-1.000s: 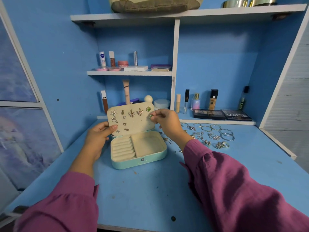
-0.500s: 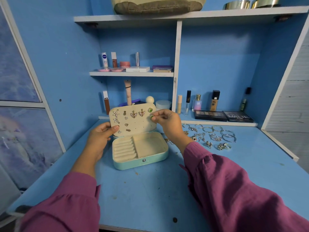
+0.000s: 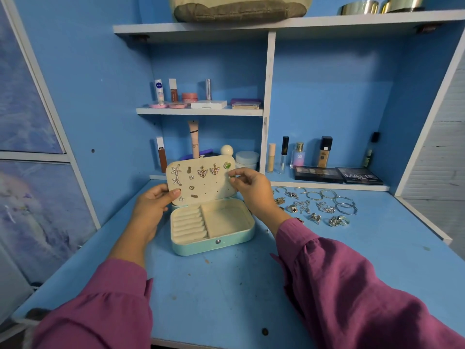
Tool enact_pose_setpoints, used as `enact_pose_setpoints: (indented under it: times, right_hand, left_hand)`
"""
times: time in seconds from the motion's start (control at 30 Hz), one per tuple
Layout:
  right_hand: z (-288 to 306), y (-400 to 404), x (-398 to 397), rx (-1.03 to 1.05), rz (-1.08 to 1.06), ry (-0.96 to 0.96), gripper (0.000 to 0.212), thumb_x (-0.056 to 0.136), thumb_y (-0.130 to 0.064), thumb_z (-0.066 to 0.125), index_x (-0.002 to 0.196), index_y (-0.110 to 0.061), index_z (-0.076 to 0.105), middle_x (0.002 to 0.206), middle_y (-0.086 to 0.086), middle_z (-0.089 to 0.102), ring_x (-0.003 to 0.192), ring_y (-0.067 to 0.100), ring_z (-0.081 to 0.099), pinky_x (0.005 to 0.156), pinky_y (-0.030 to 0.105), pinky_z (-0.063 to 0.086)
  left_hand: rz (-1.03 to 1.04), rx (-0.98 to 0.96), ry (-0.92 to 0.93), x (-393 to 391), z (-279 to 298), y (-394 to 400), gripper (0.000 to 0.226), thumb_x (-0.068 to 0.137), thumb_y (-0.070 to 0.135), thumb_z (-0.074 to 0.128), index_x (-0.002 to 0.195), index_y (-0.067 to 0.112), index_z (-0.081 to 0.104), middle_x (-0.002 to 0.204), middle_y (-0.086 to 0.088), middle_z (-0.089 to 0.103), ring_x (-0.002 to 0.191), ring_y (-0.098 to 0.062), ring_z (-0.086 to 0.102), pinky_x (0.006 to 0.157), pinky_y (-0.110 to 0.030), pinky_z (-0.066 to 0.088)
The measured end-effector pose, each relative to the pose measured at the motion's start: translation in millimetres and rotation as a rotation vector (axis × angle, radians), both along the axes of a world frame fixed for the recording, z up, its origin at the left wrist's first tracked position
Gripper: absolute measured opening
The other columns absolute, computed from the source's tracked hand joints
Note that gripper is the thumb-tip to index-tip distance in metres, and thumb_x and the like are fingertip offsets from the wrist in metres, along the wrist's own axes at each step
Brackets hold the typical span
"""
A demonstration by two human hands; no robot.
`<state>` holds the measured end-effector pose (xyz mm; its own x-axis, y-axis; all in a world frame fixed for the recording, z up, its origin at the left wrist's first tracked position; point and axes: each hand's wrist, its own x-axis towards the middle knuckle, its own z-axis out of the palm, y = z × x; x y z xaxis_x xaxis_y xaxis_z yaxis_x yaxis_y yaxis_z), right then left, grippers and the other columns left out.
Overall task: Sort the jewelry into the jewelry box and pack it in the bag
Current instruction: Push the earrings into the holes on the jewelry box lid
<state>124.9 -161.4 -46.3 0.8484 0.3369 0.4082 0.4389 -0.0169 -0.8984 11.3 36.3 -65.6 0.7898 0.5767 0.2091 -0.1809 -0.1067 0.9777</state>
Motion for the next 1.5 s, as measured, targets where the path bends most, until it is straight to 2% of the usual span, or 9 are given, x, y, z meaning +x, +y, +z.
enact_pose_setpoints:
  times: [0.13, 0.27, 0.43, 0.57, 0.73, 0.83, 1.0, 1.4, 1.5]
  right_hand:
    - [1.7, -1.1, -1.1, -0.002, -0.005, 0.062, 0.011, 0.089, -0.012, 0.063, 0.087, -0.023, 0.06, 0.087, 0.005, 0.066, 0.078, 0.014, 0.061, 0.07, 0.019, 0.05]
    - [0.5, 0.2, -0.2, 0.028, -0.018, 0.063, 0.006, 0.088, -0.01, 0.065, 0.088, -0.016, 0.062, 0.088, 0.0, 0.064, 0.082, 0.011, 0.059, 0.071, 0.012, 0.048]
    - [2.8, 0.5, -0.1, 0.108, 0.019, 0.062, 0.014, 0.088, -0.006, 0.063, 0.091, -0.02, 0.065, 0.078, 0.002, 0.061, 0.07, 0.008, 0.055, 0.068, 0.013, 0.047]
    - [1.8, 2.1, 1.4, 0.164, 0.09, 0.097, 0.023, 0.088, 0.0, 0.062, 0.082, -0.022, 0.064, 0.085, 0.001, 0.067, 0.085, 0.014, 0.062, 0.086, 0.027, 0.052]
    - [3.6, 0.7, 0.1, 0.173, 0.083, 0.145, 0.017, 0.088, -0.004, 0.063, 0.082, -0.02, 0.062, 0.091, 0.003, 0.069, 0.085, 0.012, 0.062, 0.068, 0.013, 0.044]
    - [2.0, 1.4, 1.4, 0.166, 0.047, 0.144, 0.017, 0.087, -0.004, 0.064, 0.082, -0.02, 0.064, 0.087, 0.0, 0.067, 0.08, 0.009, 0.059, 0.066, 0.012, 0.044]
    - [1.7, 2.1, 1.8, 0.152, 0.056, 0.183, 0.005, 0.087, -0.006, 0.066, 0.091, -0.007, 0.067, 0.08, -0.003, 0.065, 0.07, 0.002, 0.055, 0.059, 0.005, 0.043]
    - [6.6, 0.7, -2.8, 0.051, 0.017, 0.137, 0.003, 0.087, -0.012, 0.067, 0.087, -0.01, 0.069, 0.077, -0.008, 0.065, 0.072, -0.001, 0.058, 0.062, 0.003, 0.044]
    - [7.5, 2.1, -1.1, 0.023, -0.014, 0.128, 0.005, 0.086, -0.015, 0.068, 0.088, -0.01, 0.07, 0.081, -0.004, 0.067, 0.077, 0.007, 0.061, 0.07, 0.01, 0.048]
  left_hand:
    - [-0.003, 0.003, -0.002, -0.9, 0.2, 0.0, 0.01, 0.087, 0.015, 0.065, 0.095, 0.021, 0.069, 0.092, 0.009, 0.075, 0.085, -0.01, 0.064, 0.072, -0.028, 0.04]
    - [-0.004, -0.001, -0.001, -0.5, 0.3, -0.1, 0.01, 0.087, 0.014, 0.065, 0.094, 0.021, 0.069, 0.092, 0.009, 0.075, 0.085, -0.01, 0.064, 0.072, -0.029, 0.04]
    - [-0.006, 0.002, 0.004, -1.5, 0.1, 0.6, 0.01, 0.087, 0.015, 0.066, 0.094, 0.021, 0.069, 0.095, 0.007, 0.075, 0.087, -0.012, 0.064, 0.073, -0.03, 0.04]
    - [-0.009, -0.001, -0.001, -2.1, 0.7, -0.4, 0.01, 0.087, 0.015, 0.065, 0.094, 0.021, 0.069, 0.095, 0.007, 0.075, 0.087, -0.011, 0.064, 0.073, -0.029, 0.04]
    - [-0.005, -0.008, -0.002, -2.3, 1.6, -1.9, 0.011, 0.087, 0.014, 0.065, 0.095, 0.021, 0.069, 0.094, 0.008, 0.075, 0.086, -0.01, 0.064, 0.072, -0.028, 0.04]
    - [-0.009, -0.008, -0.002, -2.4, 1.6, -2.1, 0.011, 0.087, 0.014, 0.065, 0.094, 0.021, 0.069, 0.093, 0.008, 0.075, 0.085, -0.009, 0.064, 0.071, -0.028, 0.04]
    - [-0.007, -0.006, 0.0, -2.8, 1.7, -1.6, 0.011, 0.087, 0.014, 0.065, 0.094, 0.021, 0.069, 0.093, 0.008, 0.075, 0.086, -0.01, 0.064, 0.072, -0.028, 0.04]
    - [-0.011, 0.0, 0.007, -3.5, 2.6, -2.0, 0.011, 0.087, 0.014, 0.065, 0.095, 0.021, 0.069, 0.094, 0.009, 0.075, 0.086, -0.01, 0.064, 0.073, -0.028, 0.041]
    - [-0.013, -0.003, 0.009, -3.4, 2.2, -1.0, 0.011, 0.087, 0.014, 0.065, 0.094, 0.022, 0.069, 0.095, 0.008, 0.075, 0.087, -0.011, 0.064, 0.073, -0.029, 0.04]
